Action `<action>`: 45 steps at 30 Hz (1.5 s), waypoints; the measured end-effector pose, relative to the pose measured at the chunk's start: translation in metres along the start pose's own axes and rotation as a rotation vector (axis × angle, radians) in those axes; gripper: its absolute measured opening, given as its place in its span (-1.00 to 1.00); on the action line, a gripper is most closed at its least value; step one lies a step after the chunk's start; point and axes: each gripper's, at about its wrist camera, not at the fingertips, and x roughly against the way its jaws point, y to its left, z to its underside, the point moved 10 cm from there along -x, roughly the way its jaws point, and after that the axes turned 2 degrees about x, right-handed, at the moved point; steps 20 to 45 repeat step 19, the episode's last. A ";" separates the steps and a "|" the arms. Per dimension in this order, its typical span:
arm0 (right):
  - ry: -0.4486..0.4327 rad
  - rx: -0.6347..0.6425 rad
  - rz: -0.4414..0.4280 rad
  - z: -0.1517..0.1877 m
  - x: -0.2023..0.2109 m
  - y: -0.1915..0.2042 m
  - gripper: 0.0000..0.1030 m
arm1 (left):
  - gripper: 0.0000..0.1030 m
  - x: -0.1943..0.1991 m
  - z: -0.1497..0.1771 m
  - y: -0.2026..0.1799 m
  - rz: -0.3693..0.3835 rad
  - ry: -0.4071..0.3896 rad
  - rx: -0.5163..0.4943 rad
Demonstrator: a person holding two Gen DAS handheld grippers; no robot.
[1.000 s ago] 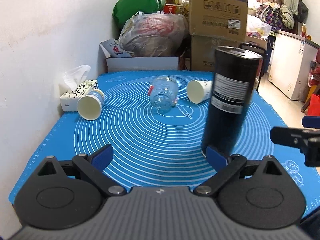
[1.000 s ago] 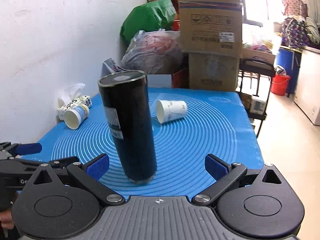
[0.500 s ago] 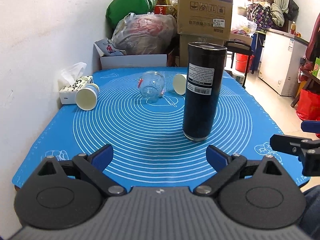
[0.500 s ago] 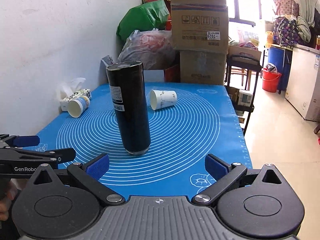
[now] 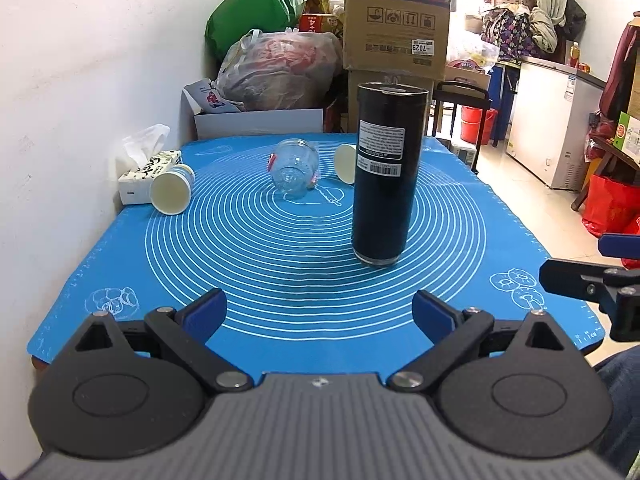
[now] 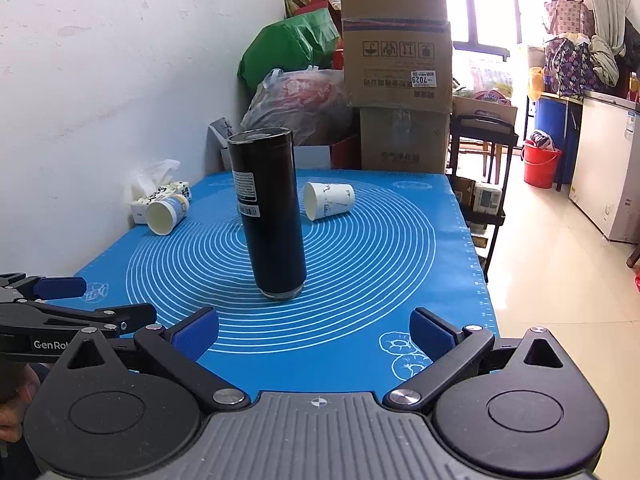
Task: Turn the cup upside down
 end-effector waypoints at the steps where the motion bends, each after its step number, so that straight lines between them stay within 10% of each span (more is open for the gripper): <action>1: -0.001 0.002 0.000 0.000 0.001 0.001 1.00 | 0.91 0.001 0.001 -0.001 0.001 -0.001 0.001; 45: -0.002 -0.002 -0.005 0.002 0.005 0.004 1.00 | 0.91 0.010 0.004 -0.003 -0.003 -0.008 -0.003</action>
